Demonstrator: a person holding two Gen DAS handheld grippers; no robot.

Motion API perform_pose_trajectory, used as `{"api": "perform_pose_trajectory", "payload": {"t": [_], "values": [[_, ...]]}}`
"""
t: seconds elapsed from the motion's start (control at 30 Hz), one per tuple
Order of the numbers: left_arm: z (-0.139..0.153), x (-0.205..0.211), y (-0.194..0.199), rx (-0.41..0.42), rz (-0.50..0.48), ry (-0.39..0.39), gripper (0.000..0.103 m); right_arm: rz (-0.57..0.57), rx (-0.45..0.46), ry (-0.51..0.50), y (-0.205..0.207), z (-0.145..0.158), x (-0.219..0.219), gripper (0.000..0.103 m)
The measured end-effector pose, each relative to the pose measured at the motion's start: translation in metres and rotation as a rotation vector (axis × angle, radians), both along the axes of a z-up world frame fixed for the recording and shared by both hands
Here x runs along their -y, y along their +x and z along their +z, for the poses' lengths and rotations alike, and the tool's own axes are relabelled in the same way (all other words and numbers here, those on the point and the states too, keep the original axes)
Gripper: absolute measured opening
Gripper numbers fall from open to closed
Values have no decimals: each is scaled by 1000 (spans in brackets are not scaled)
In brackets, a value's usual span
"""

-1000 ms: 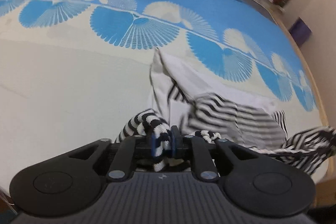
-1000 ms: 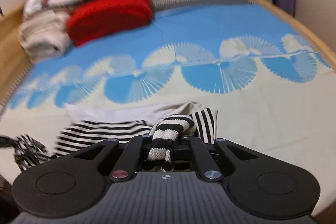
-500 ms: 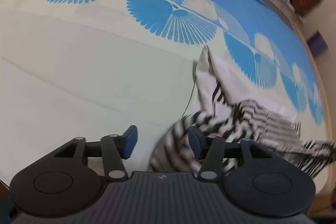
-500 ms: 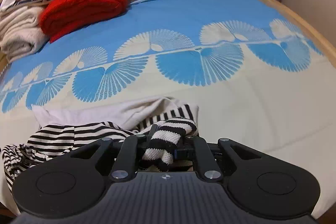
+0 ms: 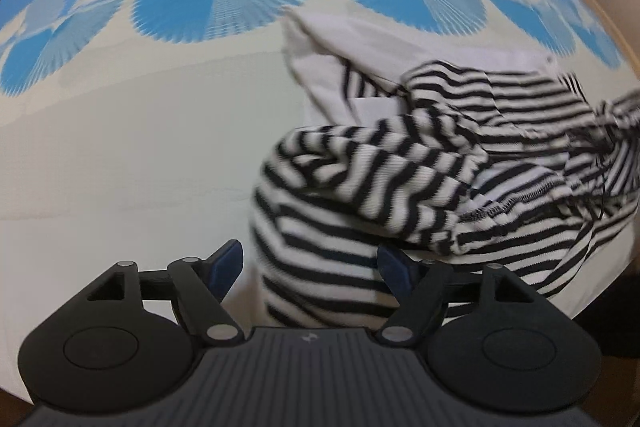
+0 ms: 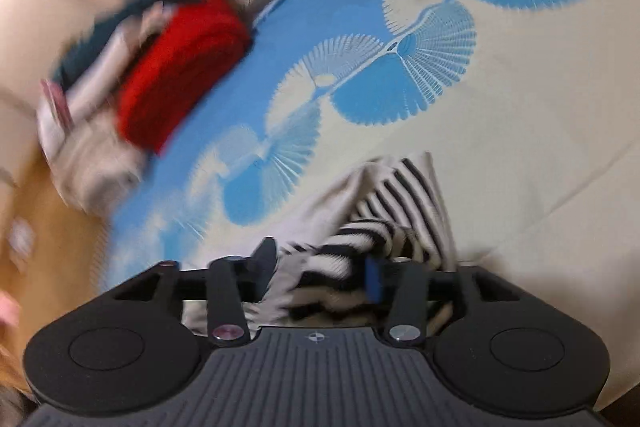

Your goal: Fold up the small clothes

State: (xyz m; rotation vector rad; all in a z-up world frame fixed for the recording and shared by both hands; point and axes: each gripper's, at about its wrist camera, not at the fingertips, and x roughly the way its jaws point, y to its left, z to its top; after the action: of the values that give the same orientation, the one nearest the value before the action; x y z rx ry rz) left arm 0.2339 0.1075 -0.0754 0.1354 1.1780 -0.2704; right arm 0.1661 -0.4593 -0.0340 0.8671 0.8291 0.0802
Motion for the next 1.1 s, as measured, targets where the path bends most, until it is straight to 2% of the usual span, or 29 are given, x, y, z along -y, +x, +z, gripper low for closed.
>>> {"api": "perform_pose_trajectory", "payload": {"t": [0.07,0.13,0.23,0.27,0.33,0.37,0.47,0.57,0.63,0.77,0.83,0.9,0.97,1.1], "values": [[0,9,4,19,-4,27,79,-73,6,0,-3,5,12,51],[3,12,9,47,15,19,79,-123,19,-129,-6,17,15,51],[11,11,17,109,61,-47,77,-88,44,-302,-7,27,8,51],[17,8,18,156,88,-78,76,-65,40,-342,-7,26,5,51],[28,1,20,232,143,-156,76,-6,16,-413,-5,21,-1,51],[30,-4,23,241,171,-191,76,20,3,-440,-4,19,-3,51],[21,-12,31,191,220,-195,76,111,-39,-521,-2,9,-10,53],[13,-14,35,142,174,-200,77,274,-99,-664,4,-9,-32,53],[16,-19,34,138,134,-234,79,404,-81,-789,2,-18,-54,56],[22,-40,30,153,126,-301,83,585,-23,-938,-6,-32,-84,56],[16,-40,27,147,78,-257,86,598,12,-954,-6,-34,-89,56],[6,-28,25,131,12,-152,86,596,23,-968,-2,-38,-94,56],[1,-16,23,144,-43,-90,86,607,48,-1014,3,-41,-100,56],[-2,2,30,182,-92,-81,86,563,67,-1030,23,-43,-106,56]]}}
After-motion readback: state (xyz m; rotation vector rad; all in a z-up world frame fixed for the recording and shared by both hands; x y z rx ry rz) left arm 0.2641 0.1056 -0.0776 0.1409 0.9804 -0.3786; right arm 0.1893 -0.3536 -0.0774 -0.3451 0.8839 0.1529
